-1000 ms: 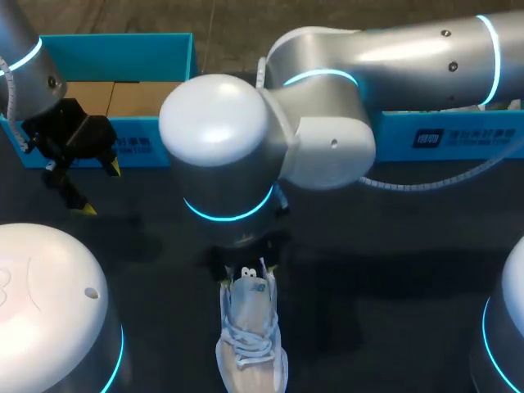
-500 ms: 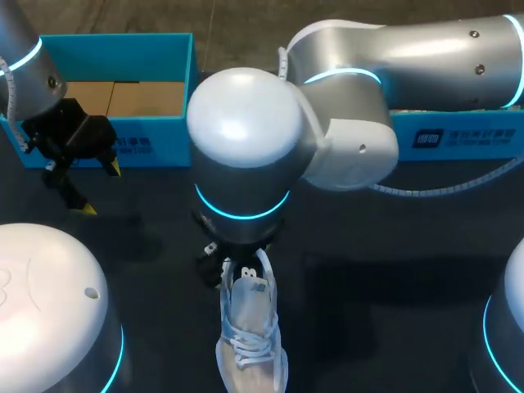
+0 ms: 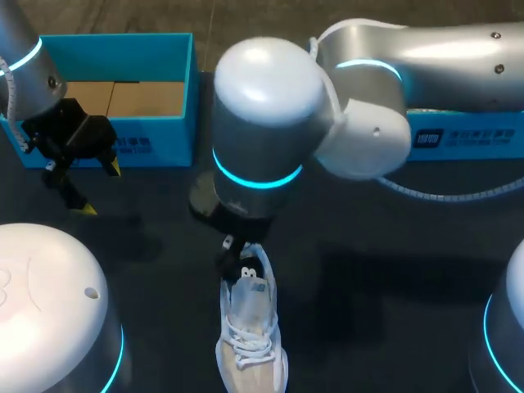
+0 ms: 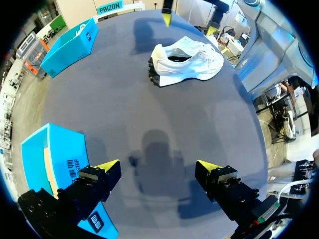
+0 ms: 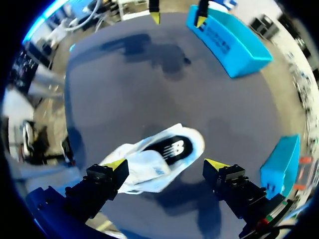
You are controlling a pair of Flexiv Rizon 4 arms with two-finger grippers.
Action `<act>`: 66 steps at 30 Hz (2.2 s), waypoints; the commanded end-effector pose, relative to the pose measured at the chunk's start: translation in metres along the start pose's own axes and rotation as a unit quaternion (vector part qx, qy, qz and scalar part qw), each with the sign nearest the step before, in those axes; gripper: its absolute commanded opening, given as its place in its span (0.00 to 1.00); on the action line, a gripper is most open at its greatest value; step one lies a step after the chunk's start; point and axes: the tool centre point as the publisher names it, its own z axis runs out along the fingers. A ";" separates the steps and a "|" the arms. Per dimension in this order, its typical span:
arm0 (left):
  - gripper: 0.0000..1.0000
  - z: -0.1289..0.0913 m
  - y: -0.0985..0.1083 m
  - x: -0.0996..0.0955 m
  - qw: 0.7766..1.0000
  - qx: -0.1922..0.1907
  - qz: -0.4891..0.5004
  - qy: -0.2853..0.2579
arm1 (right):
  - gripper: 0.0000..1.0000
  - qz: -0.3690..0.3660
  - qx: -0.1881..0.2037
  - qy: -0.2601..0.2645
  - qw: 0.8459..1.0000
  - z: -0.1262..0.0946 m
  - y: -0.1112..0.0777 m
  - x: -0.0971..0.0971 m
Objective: Take the shoe out of the shoebox, open the shoe tongue, remove and reinsert the insole, then place the shoe into the shoebox
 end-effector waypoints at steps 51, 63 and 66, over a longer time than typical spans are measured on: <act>1.00 0.000 0.000 0.001 1.000 -0.001 0.000 -0.001 | 1.00 -0.187 0.025 0.037 0.981 0.125 0.020 -0.074; 1.00 0.000 0.000 0.001 1.000 -0.001 0.000 -0.001 | 0.50 -0.177 0.039 0.052 0.982 0.135 0.017 -0.070; 1.00 0.000 0.000 0.001 1.000 -0.001 0.000 -0.001 | 0.43 -0.175 0.038 0.055 0.982 0.138 0.016 -0.069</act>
